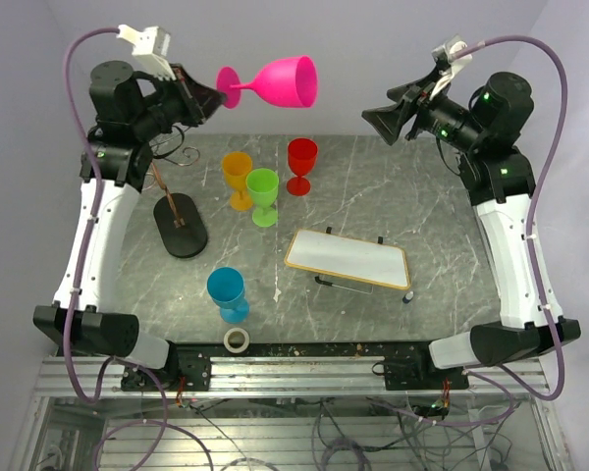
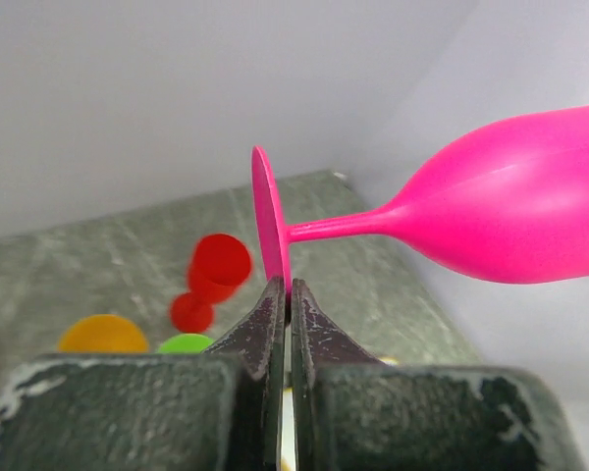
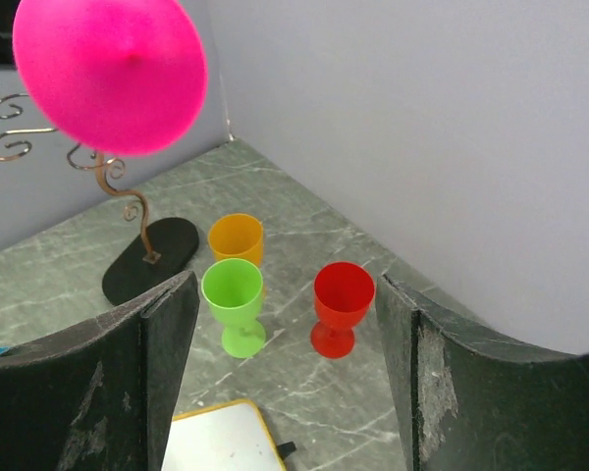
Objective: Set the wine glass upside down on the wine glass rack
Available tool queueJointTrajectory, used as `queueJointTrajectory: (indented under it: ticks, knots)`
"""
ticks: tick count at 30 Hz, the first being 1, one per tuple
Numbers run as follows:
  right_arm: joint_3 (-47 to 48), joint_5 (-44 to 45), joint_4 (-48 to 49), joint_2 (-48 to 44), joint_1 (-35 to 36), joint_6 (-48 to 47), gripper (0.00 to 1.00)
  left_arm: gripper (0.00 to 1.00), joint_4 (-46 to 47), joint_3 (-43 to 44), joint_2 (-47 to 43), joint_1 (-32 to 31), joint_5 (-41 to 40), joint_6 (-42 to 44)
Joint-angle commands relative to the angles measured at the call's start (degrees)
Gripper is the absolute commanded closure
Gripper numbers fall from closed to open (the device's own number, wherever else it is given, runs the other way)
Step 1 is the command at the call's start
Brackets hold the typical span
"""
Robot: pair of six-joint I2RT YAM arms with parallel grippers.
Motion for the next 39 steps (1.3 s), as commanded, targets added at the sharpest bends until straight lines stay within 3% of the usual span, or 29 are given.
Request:
queueJointTrajectory:
  ticks: [1, 10, 16, 26, 39]
  knots:
    - [1.3, 3.0, -4.1, -1.5, -0.4, -5.0, 0.27, 0.93, -3.8, 4.2, -3.0, 3.0, -8.2, 9.1]
    - [-9.1, 5.1, -11.1, -3.3, -0.3, -20.7, 0.25, 0.93, -11.4, 10.3, -6.5, 10.4, -21.2, 28.0]
    - [-21.2, 2.6, -12.4, -6.4, -0.2, -27.6, 0.11, 0.93, -13.2, 11.7, -7.4, 17.3, -31.5, 38.6]
    - [-38.3, 2.7, -4.5, -10.0, -0.2, -27.9, 0.11, 0.93, -10.7, 12.6, -3.3, 21.0, -50.5, 52.4]
    - [-43.6, 2.1, -1.7, -11.4, -1.2, -27.2, 0.11, 0.93, -2.3, 18.4, 8.9, 21.0, -58.1, 64.7]
